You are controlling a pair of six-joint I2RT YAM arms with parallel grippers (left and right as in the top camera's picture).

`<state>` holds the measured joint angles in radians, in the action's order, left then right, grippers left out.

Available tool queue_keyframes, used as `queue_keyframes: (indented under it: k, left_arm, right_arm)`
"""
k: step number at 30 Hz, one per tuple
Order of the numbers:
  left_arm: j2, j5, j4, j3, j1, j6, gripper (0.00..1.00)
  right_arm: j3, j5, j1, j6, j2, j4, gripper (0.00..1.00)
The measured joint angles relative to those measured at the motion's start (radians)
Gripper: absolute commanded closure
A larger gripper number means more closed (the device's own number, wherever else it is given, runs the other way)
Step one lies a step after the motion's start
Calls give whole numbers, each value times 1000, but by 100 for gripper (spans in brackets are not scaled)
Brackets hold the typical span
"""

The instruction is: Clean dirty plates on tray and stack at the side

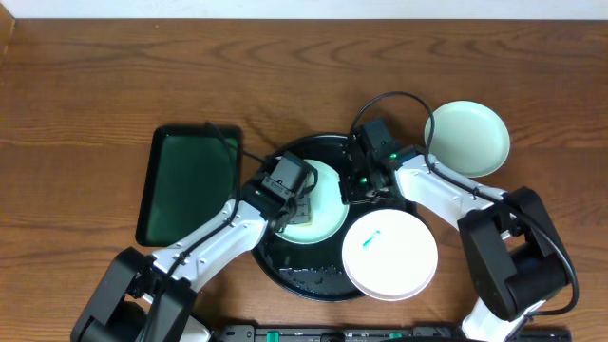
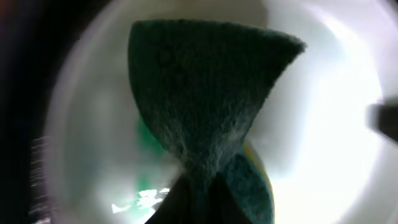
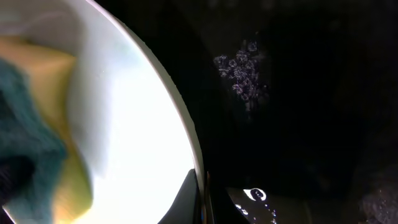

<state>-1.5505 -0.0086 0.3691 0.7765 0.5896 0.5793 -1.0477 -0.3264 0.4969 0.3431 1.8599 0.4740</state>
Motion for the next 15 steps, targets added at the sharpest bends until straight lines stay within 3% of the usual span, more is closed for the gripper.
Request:
queue_keyframes:
  k: [8,15]
  left_arm:
    - [26,-180,87,8,-37,0,93]
    - [126,-160,-20,8,-79,0,93]
  right_arm:
    - [-2,0,0,0,1,16,99]
    - [-3,0,1,0,1,16,99]
